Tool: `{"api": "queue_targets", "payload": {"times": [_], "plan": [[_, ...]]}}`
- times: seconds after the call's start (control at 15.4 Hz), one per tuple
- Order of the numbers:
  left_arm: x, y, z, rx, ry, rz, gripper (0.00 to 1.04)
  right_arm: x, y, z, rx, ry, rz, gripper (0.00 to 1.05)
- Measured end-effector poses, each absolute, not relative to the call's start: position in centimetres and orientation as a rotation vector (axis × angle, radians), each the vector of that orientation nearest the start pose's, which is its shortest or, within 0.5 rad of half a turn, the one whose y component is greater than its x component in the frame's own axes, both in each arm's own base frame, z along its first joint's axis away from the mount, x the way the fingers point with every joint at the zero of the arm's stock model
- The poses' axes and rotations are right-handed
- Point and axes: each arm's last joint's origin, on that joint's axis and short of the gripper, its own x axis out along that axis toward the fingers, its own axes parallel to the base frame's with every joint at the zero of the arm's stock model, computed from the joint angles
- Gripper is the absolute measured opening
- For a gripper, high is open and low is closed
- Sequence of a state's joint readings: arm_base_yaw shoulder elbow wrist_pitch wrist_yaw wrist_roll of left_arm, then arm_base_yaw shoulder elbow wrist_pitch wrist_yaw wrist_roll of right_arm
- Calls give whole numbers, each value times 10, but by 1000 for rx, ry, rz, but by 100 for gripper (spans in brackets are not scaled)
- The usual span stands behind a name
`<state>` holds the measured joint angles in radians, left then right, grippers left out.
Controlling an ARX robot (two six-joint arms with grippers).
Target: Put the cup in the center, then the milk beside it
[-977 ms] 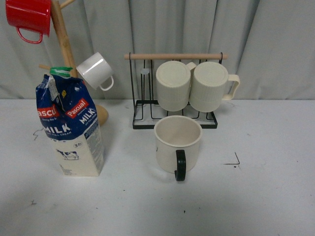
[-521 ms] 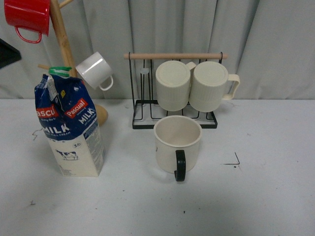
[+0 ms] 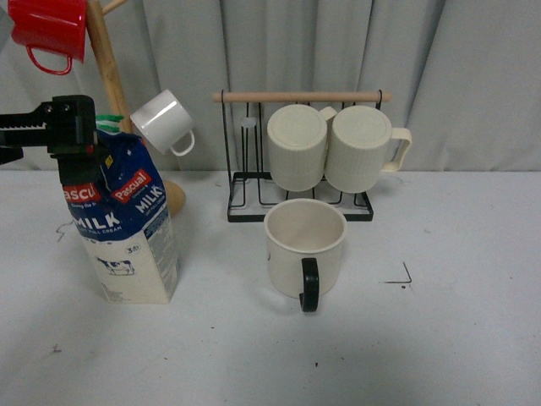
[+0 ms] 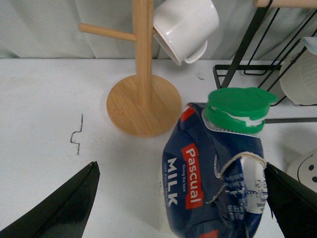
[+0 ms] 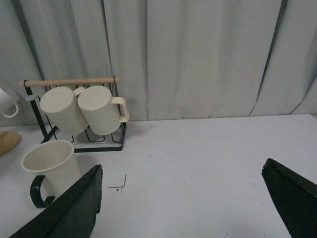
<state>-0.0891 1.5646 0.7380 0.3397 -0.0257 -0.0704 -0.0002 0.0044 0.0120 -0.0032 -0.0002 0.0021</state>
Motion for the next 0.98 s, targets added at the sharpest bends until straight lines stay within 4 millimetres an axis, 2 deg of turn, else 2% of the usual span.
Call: {"api": "queue_targets", "payload": {"times": [0.33,0.52,0.72,0.85,0.98], "plan": [[336,-42,163,-48,468,-43,98,97,0,167,2,-4,0,98],[338,-43,153,-48,499,-20,66,97,0,167,2,-4,0,98],[340,-46,156,-58,487,-21,26,97,0,167,2,-4,0,98],[340,-53,157,-58,488,-23,6,97,0,167,2,-4,0,98],[340,-70,161,-36,483,-15,3,97,0,167,2,-4,0,98]]}}
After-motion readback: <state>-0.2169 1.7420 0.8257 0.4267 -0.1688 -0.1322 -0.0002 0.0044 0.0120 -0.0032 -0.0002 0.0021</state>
